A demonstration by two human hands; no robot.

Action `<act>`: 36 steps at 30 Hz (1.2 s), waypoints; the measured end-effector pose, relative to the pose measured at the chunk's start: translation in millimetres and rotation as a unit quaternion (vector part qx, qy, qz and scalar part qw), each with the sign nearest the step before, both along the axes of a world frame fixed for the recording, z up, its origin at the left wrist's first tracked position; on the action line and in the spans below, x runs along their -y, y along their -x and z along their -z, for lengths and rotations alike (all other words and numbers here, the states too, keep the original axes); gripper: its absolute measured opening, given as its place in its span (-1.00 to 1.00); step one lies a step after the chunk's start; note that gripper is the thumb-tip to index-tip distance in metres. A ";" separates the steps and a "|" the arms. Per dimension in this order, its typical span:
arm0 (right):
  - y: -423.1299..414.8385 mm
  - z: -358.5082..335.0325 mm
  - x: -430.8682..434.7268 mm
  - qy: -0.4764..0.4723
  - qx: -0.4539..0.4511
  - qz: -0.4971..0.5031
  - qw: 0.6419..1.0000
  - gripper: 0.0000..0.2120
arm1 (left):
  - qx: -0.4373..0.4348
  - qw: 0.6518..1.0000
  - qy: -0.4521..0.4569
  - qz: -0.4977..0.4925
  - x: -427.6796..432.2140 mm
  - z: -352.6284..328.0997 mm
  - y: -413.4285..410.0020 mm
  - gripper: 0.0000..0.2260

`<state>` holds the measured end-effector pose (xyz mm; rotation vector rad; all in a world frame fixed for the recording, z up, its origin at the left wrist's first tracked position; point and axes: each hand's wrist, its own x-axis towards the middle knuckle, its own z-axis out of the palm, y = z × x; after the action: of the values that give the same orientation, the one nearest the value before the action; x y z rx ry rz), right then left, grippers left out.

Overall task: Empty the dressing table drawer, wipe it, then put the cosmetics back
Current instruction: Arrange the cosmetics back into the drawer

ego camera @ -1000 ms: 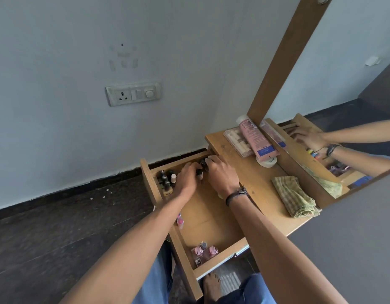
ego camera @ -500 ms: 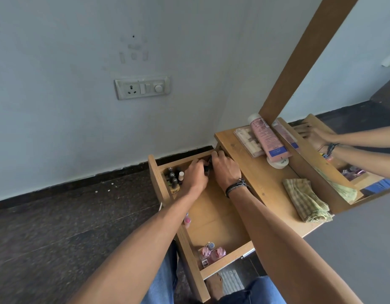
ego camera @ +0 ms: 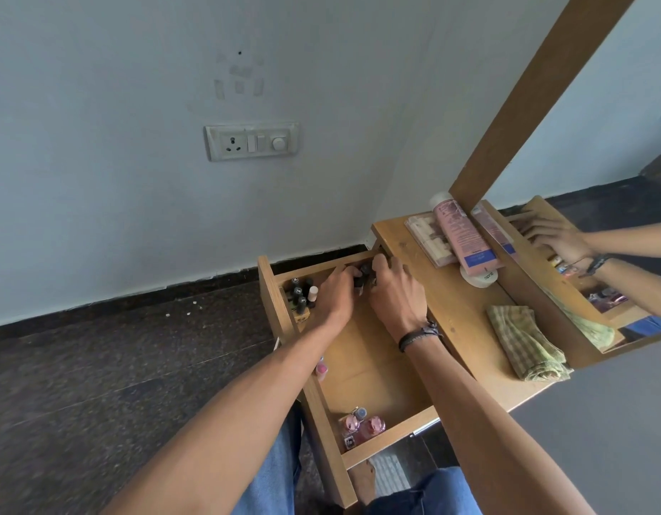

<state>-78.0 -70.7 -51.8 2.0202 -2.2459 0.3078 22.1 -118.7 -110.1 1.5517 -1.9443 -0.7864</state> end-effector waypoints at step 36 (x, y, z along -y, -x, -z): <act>-2.6 19.8 13.1 0.025 -0.065 0.025 0.997 -0.75 | 0.160 0.963 0.166 0.138 39.1 -8.6 12.6 -0.73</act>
<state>-75.4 -83.8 -71.6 1.8990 -2.1845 0.2196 9.4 -157.8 -101.5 1.2790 -2.4186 -0.2947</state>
